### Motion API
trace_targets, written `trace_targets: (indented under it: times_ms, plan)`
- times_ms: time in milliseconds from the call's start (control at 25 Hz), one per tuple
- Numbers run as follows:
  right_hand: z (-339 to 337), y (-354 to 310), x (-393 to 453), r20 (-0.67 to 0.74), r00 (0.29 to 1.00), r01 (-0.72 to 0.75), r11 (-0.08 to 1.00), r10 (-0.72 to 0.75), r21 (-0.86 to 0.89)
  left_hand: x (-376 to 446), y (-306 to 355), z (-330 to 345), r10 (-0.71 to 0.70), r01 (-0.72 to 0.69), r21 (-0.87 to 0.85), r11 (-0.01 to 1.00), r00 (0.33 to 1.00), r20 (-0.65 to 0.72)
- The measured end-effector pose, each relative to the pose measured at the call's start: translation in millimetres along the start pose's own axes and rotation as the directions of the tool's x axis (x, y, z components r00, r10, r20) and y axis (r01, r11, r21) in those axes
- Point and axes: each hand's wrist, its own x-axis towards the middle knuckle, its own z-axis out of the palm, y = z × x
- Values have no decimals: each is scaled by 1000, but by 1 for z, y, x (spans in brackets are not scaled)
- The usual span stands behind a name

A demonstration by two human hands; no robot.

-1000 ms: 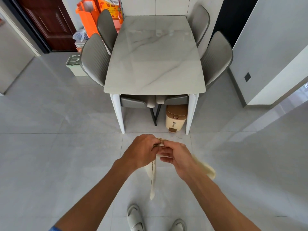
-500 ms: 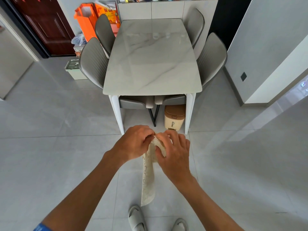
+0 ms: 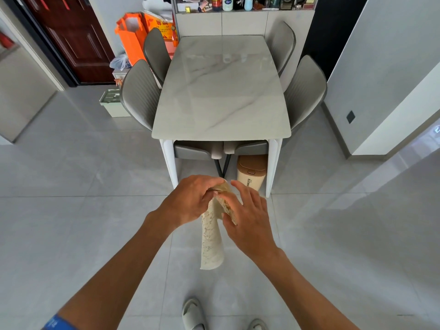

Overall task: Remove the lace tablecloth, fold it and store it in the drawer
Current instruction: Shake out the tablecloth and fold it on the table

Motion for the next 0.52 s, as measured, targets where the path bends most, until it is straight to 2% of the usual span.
trace_targets:
  times_ms: [240,360,520]
  plan:
    - [3,5,0,-20,992,-120,992,121,45,1,-3,-1,-11,11,30,999,1000,-22]
    - [5,8,-1,-59,992,-102,985,111,139,3,-9,-2,-5,6,64,998,1000,-10]
    - [10,5,10,109,991,-89,985,73,148,2,-13,1,31,-28,64,998,999,-32]
